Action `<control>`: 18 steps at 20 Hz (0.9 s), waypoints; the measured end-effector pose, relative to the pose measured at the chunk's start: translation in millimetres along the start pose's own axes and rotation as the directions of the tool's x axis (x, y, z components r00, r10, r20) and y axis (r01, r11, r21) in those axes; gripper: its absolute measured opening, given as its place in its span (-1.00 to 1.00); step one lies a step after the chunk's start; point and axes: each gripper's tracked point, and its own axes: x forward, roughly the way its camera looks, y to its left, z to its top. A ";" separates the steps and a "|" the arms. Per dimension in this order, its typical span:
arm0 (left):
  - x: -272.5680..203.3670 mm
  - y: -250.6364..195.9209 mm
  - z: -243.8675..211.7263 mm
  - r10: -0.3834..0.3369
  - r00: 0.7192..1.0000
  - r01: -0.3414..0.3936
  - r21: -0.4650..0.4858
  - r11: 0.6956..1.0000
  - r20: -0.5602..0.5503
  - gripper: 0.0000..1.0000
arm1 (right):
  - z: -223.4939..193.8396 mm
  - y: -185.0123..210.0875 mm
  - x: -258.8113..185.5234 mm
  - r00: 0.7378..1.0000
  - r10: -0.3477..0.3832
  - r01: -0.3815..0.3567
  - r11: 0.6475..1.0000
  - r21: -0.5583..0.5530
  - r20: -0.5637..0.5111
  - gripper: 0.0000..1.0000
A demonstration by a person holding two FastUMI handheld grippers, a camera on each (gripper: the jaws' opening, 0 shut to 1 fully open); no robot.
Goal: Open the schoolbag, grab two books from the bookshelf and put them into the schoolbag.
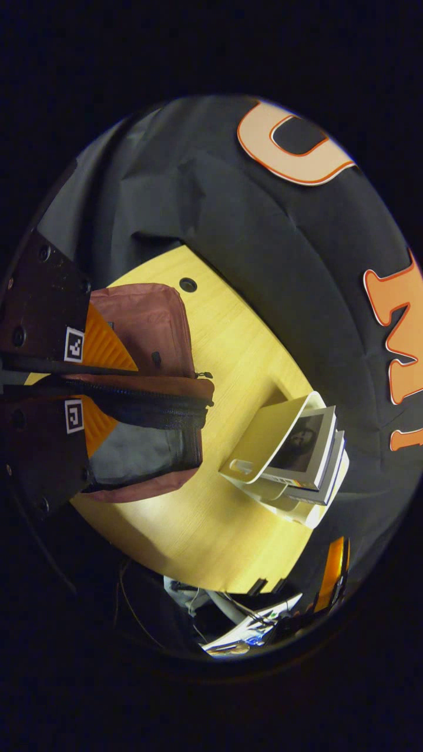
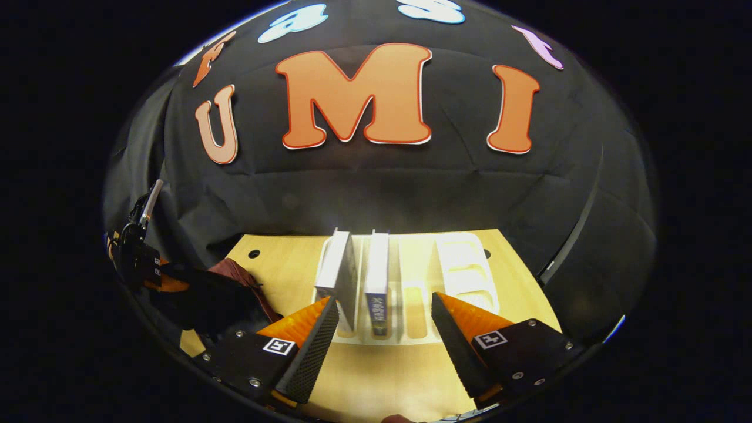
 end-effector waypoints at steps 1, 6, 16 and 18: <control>-1.3 5.0 -0.4 -0.027 1.000 0.027 0.010 1.000 0.010 -0.82 | 4.4 9.8 0.8 1.000 -0.007 0.006 1.000 -0.011 -0.018 0.89; -2.8 18.3 3.8 -0.105 0.994 0.105 0.016 0.994 0.040 -0.82 | 31.5 53.6 20.6 0.991 0.038 -0.047 0.997 -0.066 -0.128 0.90; 11.6 15.0 2.3 -0.105 0.994 0.106 -0.051 0.993 0.025 -0.82 | 2.0 71.3 127.4 0.872 0.081 -0.129 0.989 -0.068 -0.483 0.90; 14.5 16.6 2.1 -0.102 0.995 0.102 -0.066 0.993 0.017 -0.82 | -7.9 69.9 149.0 0.842 0.075 -0.117 0.992 -0.045 -0.534 0.81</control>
